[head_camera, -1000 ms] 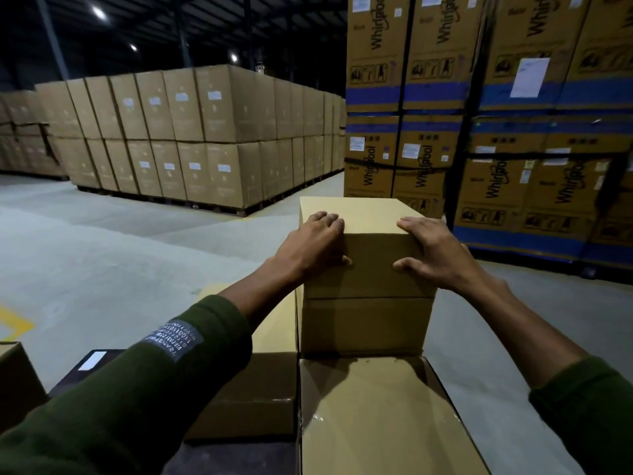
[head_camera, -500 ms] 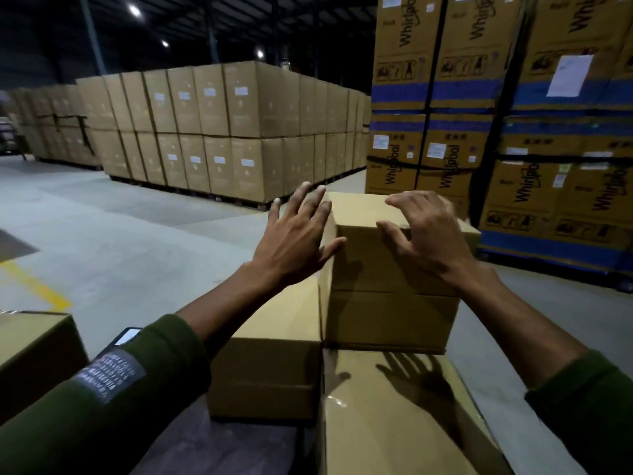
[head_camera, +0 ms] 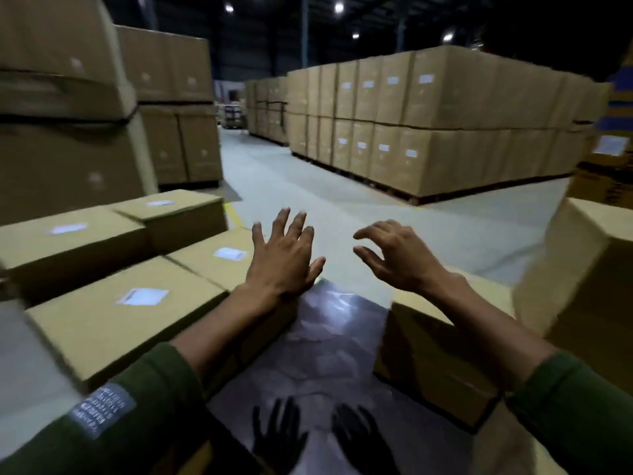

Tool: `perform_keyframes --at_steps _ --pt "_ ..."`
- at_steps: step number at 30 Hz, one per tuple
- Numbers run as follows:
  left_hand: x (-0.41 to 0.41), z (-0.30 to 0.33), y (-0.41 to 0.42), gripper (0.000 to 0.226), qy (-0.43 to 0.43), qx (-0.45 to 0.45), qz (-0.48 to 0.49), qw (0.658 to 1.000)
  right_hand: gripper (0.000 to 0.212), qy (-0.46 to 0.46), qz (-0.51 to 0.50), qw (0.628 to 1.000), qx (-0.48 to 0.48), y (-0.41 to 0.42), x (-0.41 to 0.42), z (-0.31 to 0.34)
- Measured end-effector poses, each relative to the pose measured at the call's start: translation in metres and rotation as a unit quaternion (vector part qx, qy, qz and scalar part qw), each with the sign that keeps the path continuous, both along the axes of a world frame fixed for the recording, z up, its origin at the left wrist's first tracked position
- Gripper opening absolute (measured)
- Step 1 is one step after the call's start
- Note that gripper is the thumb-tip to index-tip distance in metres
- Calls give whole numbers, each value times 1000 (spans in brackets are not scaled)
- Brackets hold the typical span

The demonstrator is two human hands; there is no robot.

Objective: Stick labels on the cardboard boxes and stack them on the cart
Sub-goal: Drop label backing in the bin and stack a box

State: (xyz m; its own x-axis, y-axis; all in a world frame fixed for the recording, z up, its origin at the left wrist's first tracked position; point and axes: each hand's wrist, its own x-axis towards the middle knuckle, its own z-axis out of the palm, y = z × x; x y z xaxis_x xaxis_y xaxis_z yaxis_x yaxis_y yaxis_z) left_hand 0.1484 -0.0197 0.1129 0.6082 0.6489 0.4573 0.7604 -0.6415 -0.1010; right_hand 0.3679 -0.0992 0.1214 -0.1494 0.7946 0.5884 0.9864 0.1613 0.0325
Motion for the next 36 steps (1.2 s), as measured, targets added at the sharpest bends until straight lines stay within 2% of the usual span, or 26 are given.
perform_keyframes --at_steps 6,12,15,17,21,24,27,30,34,36 --pt "-154 -49 6 68 -3 -60 130 990 34 35 112 991 -68 66 -136 -50" --pt "-255 -112 11 89 38 -165 239 956 41 49 144 976 -154 99 -234 -88" --pt "-279 -133 7 89 34 -198 236 951 49 59 128 973 -181 105 -259 -100" --pt "-287 -139 1 83 24 -190 221 956 63 59 108 972 -201 106 -266 -104" --pt "-299 -149 -8 79 7 -201 193 960 90 -11 71 968 -241 107 -273 -115" --pt "-312 -159 -17 79 -26 -208 183 960 101 2 73 965 -254 111 -277 -116" --pt "-324 -169 -30 78 -66 -189 166 965 104 26 107 961 -253 114 -284 -117" --pt "-327 -176 -41 80 -145 -180 154 961 100 28 123 969 -212 108 -299 -115" --pt "-325 -180 -57 81 -281 -144 148 937 90 6 133 982 -135 77 -315 -118" --pt "-323 -180 -69 81 -312 -125 142 931 89 20 130 984 -123 57 -314 -125"
